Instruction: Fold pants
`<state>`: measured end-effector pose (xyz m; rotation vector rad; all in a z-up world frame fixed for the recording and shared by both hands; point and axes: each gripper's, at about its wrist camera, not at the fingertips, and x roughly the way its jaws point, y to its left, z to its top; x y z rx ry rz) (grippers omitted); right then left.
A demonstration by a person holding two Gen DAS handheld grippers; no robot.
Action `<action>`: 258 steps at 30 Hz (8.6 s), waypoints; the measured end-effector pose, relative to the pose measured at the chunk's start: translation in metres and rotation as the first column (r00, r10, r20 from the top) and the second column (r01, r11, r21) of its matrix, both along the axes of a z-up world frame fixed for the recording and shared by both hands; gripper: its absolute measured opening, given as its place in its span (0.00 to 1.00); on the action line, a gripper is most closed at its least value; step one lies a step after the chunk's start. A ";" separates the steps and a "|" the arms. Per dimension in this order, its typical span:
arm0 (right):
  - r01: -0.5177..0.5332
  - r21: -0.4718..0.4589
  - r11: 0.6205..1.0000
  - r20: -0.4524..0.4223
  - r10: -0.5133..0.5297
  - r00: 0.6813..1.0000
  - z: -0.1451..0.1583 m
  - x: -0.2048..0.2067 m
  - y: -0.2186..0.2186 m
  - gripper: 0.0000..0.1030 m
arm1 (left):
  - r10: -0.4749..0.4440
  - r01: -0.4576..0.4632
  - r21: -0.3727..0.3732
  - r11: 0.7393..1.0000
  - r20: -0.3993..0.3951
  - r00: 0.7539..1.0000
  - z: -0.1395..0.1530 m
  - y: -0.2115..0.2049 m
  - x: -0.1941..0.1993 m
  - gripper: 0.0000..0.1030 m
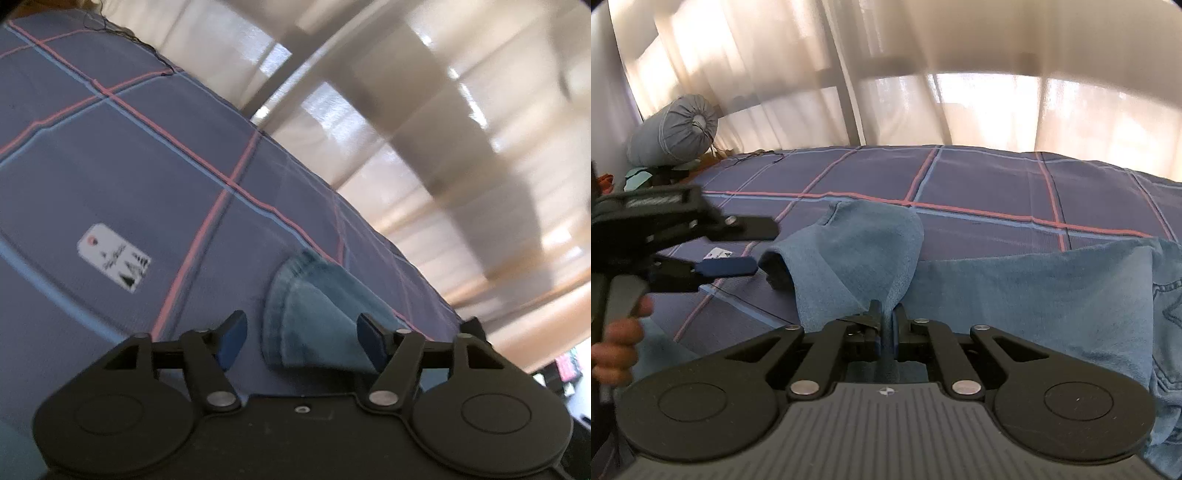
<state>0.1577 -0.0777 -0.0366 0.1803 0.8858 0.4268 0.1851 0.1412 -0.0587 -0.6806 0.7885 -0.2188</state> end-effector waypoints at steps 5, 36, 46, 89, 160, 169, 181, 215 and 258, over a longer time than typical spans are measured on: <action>0.006 0.018 1.000 -0.007 -0.006 1.000 -0.003 -0.001 -0.005 0.10 | 0.000 0.001 0.041 0.999 -0.005 1.000 0.000 -0.009 0.013 1.00; 0.223 -0.064 0.973 0.044 -0.221 0.974 0.040 -0.058 -0.145 0.69 | 0.157 -0.136 0.611 0.780 0.019 0.987 0.017 0.103 -0.052 1.00; 0.385 -0.145 0.912 0.015 -0.387 0.922 0.036 -0.053 -0.226 0.77 | 0.240 -0.250 0.453 0.856 0.081 0.968 0.046 0.130 -0.037 1.00; 0.529 -0.150 0.835 0.003 -0.535 0.845 -0.019 0.056 -0.274 0.56 | 0.231 -0.239 0.506 0.829 0.080 0.970 0.026 0.081 0.097 1.00; 0.362 0.095 0.927 0.018 -0.365 0.931 0.059 -0.211 -0.281 0.45 | 0.201 -0.217 0.118 0.969 0.139 0.970 0.063 0.161 -0.210 1.00; 0.352 -0.002 0.936 -0.028 -0.352 0.936 0.044 -0.231 -0.269 0.64 | 0.223 -0.231 0.123 0.965 0.075 0.972 0.041 0.164 -0.244 1.00; 0.493 0.170 0.853 -0.188 -0.463 0.866 0.066 -0.253 -0.262 0.86 | 0.293 -0.292 -0.034 0.956 0.057 0.954 0.065 0.159 -0.275 1.00; 0.537 0.189 0.822 -0.230 -0.494 0.838 0.038 -0.213 -0.242 0.72 | 0.314 -0.274 0.209 0.939 -0.194 0.929 0.070 0.079 -0.171 1.00; 0.638 0.106 0.763 -0.271 -0.595 0.757 0.020 -0.226 -0.246 0.05 | 0.437 -0.400 0.336 0.853 -0.040 0.899 0.014 0.149 -0.236 1.00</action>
